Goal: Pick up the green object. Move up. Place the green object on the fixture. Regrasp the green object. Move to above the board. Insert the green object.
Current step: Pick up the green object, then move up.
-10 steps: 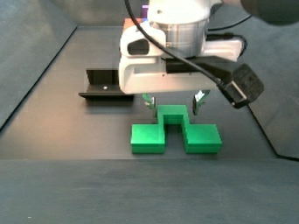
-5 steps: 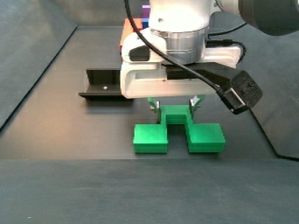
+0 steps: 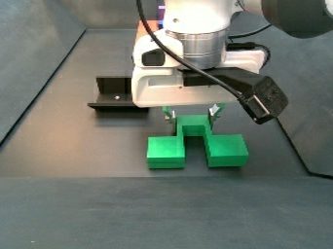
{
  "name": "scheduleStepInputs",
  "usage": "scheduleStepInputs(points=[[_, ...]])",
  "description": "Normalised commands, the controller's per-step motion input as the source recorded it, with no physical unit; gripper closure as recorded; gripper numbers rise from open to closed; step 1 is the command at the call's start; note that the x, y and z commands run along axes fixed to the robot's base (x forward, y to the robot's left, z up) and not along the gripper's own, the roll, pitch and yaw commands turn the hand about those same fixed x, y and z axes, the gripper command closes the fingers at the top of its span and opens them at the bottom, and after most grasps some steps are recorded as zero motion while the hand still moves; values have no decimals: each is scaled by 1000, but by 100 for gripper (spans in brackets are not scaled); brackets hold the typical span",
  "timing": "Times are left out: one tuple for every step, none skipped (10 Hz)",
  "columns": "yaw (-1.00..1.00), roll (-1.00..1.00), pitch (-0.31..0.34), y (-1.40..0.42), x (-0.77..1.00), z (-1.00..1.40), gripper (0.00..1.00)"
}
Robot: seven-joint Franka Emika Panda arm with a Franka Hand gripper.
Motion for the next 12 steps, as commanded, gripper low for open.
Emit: scheduleStepInputs(points=[[0, 0, 0, 0, 0, 0, 100], [0, 0, 0, 0, 0, 0, 100], [0, 0, 0, 0, 0, 0, 100], [0, 0, 0, 0, 0, 0, 100], [0, 0, 0, 0, 0, 0, 100], [0, 0, 0, 0, 0, 0, 100], [0, 0, 0, 0, 0, 0, 100], [0, 0, 0, 0, 0, 0, 100], [0, 0, 0, 0, 0, 0, 100], [0, 0, 0, 0, 0, 833, 100], [-24, -6, 27, -16, -67, 808, 100], [-30, 1, 36, -21, -93, 670, 100]])
